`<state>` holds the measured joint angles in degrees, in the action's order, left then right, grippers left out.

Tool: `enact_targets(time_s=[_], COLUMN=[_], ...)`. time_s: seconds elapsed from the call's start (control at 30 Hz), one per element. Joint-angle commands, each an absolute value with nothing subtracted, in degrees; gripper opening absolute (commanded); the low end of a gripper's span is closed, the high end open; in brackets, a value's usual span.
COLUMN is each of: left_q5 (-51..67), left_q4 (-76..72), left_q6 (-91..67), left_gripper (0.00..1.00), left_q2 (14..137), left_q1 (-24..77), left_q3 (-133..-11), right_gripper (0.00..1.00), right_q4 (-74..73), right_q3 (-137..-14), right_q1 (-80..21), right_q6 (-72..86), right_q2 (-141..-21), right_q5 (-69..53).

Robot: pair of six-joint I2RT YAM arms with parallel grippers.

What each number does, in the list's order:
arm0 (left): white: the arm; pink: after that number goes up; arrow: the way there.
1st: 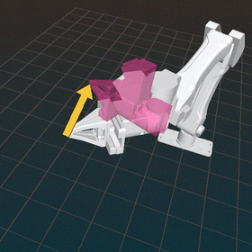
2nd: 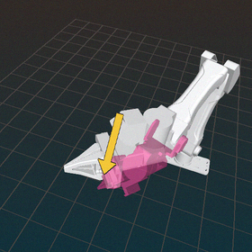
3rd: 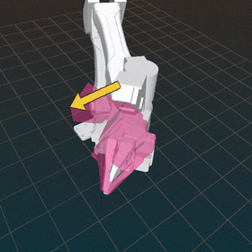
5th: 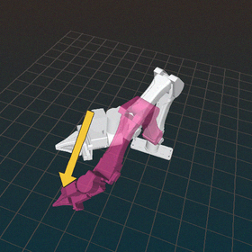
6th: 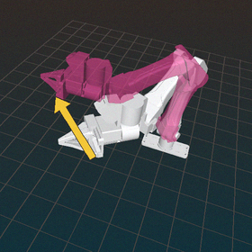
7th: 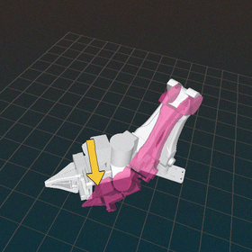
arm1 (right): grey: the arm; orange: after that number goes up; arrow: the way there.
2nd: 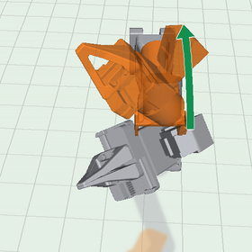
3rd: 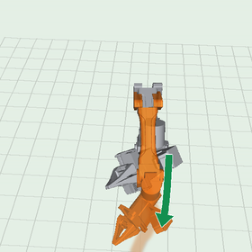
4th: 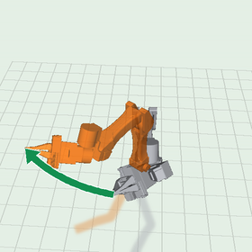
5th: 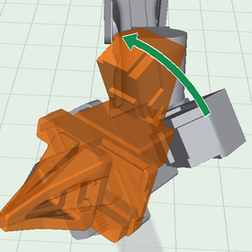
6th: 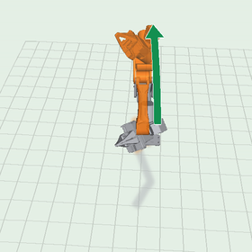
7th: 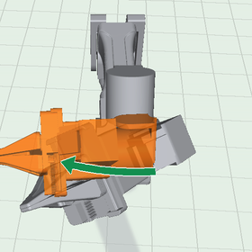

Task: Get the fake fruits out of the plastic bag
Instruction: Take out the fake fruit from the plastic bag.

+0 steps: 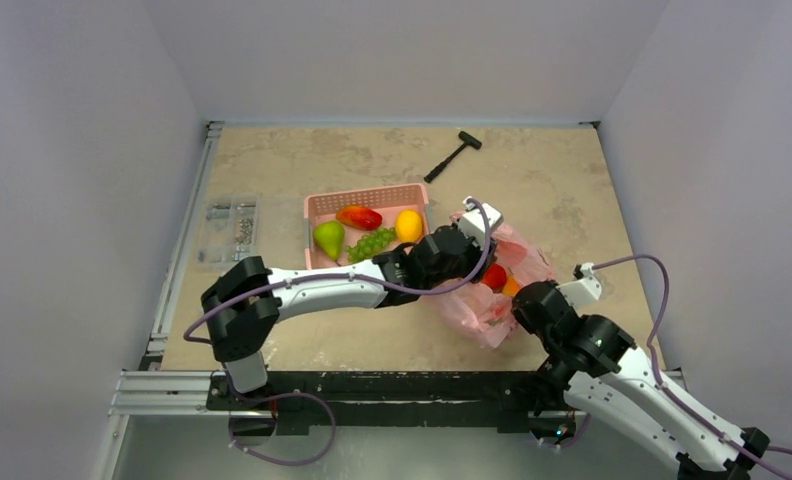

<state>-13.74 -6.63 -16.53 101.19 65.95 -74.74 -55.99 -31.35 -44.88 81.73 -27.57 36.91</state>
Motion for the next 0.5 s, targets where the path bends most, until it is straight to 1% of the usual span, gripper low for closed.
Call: enact_targets(time_s=[0.0, 0.13, 0.2, 0.27, 0.3, 0.37, 0.47], left_q5=[-13.56, -10.67, -11.24, -13.16, -14.49, -14.77, -15.73], left_q4=[-30.89, -48.35, -62.28, -78.28, -81.21, -81.62, -81.64], left_q6=[-18.02, -15.14, -12.82, -9.69, -8.12, -3.33, -3.25], left_gripper=[0.0, 0.0, 0.0, 0.0, 0.0, 0.0, 0.0], left_q2=[97.83, 101.57, 105.21, 111.79, 113.99, 117.19, 119.26], left_q1=[65.48, 65.52, 65.48, 65.47, 65.43, 65.22, 64.71], left_q3=[-65.63, -61.88, -59.63, -59.5, -61.09, -65.53, -69.69], right_gripper=[0.0, 0.0, 0.0, 0.0, 0.0, 0.0, 0.0], right_q4=[-55.24, -51.19, -49.08, -47.57, -47.29, -46.36, -46.17], right_q3=[-30.82, -32.78, -34.03, -34.75, -34.89, -34.0, -32.2], right_q1=[-44.82, -44.79, -44.8, -44.82, -44.78, -44.82, -44.81], right_q6=[82.33, 78.75, 76.15, 73.8, 73.1, 72.54, 72.85], right_q2=[-28.69, -28.74, -29.4, -30.45, -31.15, -32.5, -33.21], right_q5=[37.47, 37.62, 37.77, 37.72, 37.06, 33.82, 32.04])
